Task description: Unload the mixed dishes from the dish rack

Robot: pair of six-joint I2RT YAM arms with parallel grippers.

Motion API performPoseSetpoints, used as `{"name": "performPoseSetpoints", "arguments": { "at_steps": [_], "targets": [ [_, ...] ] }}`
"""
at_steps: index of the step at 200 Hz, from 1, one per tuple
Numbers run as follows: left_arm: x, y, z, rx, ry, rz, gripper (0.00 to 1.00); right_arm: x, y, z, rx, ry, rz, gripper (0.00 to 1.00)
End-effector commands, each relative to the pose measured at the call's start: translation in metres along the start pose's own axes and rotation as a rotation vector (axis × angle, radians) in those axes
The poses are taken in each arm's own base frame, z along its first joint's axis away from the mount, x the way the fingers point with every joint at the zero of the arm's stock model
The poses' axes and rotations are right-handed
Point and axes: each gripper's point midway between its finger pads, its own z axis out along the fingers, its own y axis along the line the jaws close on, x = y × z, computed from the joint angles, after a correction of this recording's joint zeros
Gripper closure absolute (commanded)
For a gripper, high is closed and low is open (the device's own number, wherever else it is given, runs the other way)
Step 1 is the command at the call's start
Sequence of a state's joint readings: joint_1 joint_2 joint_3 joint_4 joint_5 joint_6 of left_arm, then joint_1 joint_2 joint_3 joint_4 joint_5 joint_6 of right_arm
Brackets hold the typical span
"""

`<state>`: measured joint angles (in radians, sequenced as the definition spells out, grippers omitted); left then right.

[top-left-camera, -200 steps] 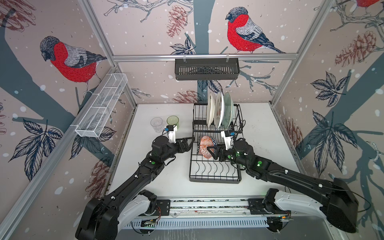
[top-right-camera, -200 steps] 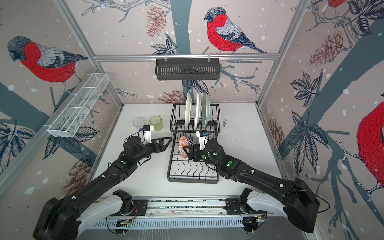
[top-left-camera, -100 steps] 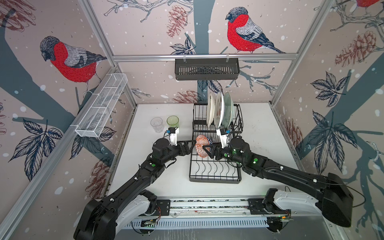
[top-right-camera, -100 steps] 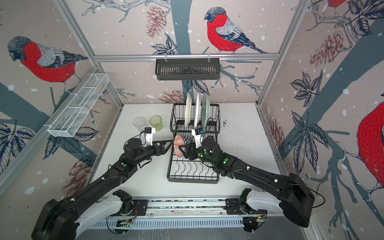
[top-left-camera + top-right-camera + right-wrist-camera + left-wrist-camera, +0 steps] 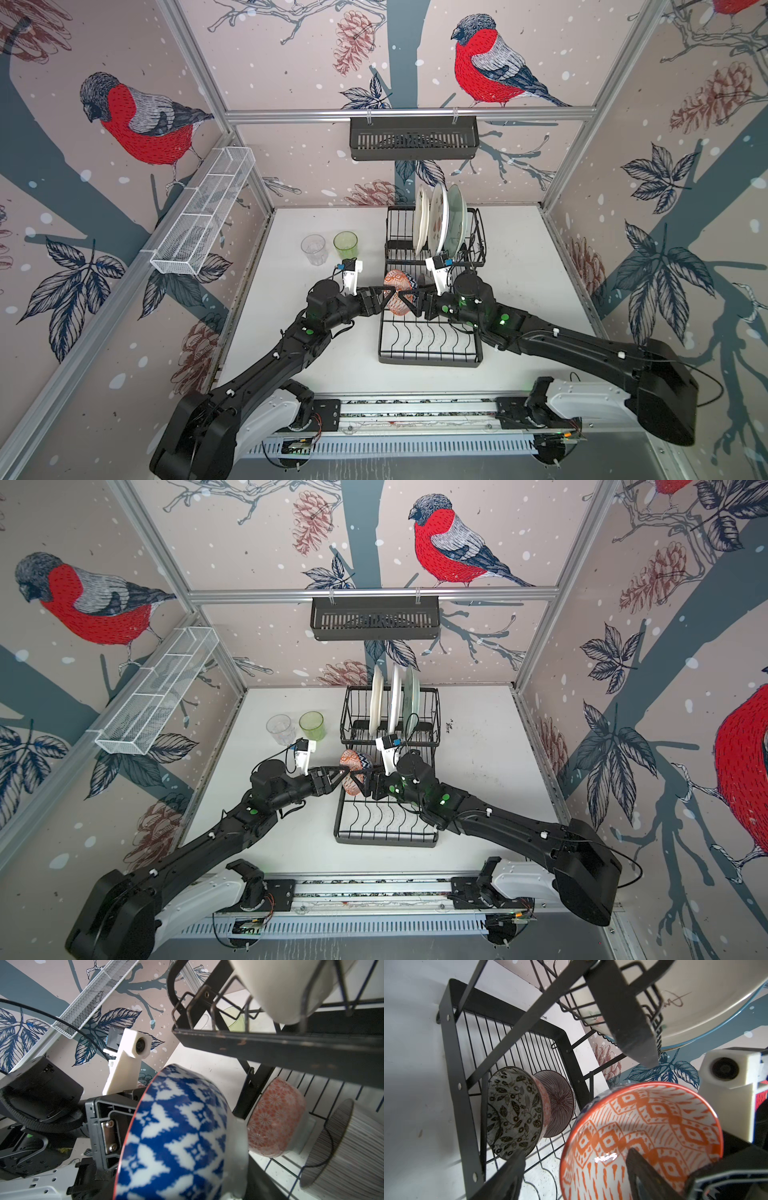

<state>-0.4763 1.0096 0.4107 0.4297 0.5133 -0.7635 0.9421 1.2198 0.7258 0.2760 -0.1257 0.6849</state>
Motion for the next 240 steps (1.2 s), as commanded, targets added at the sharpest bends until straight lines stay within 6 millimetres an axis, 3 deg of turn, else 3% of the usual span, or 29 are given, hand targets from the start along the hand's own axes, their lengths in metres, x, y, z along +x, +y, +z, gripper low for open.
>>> {"name": "performPoseSetpoints", "arguments": {
  "at_steps": [1,115,136,207,240],
  "targets": [
    [-0.007,-0.015,0.000,0.072,-0.024,0.015,0.27,-0.020,0.018,0.000,-0.062,-0.071,-0.002,0.41],
    [-0.008,-0.018,0.000,0.089,-0.031,0.009,0.45,-0.018,0.023,0.005,-0.086,-0.059,0.007,0.41],
    [-0.008,-0.019,0.000,0.093,-0.030,0.010,0.53,-0.014,0.022,0.009,-0.088,-0.043,0.010,0.41],
    [-0.005,-0.019,0.002,0.108,-0.015,0.003,0.61,-0.009,0.025,0.017,-0.097,-0.013,0.009,0.39],
    [-0.004,-0.017,0.002,0.104,-0.014,0.000,0.72,-0.008,0.024,0.018,-0.090,-0.009,0.006,0.36]
  ]
}}
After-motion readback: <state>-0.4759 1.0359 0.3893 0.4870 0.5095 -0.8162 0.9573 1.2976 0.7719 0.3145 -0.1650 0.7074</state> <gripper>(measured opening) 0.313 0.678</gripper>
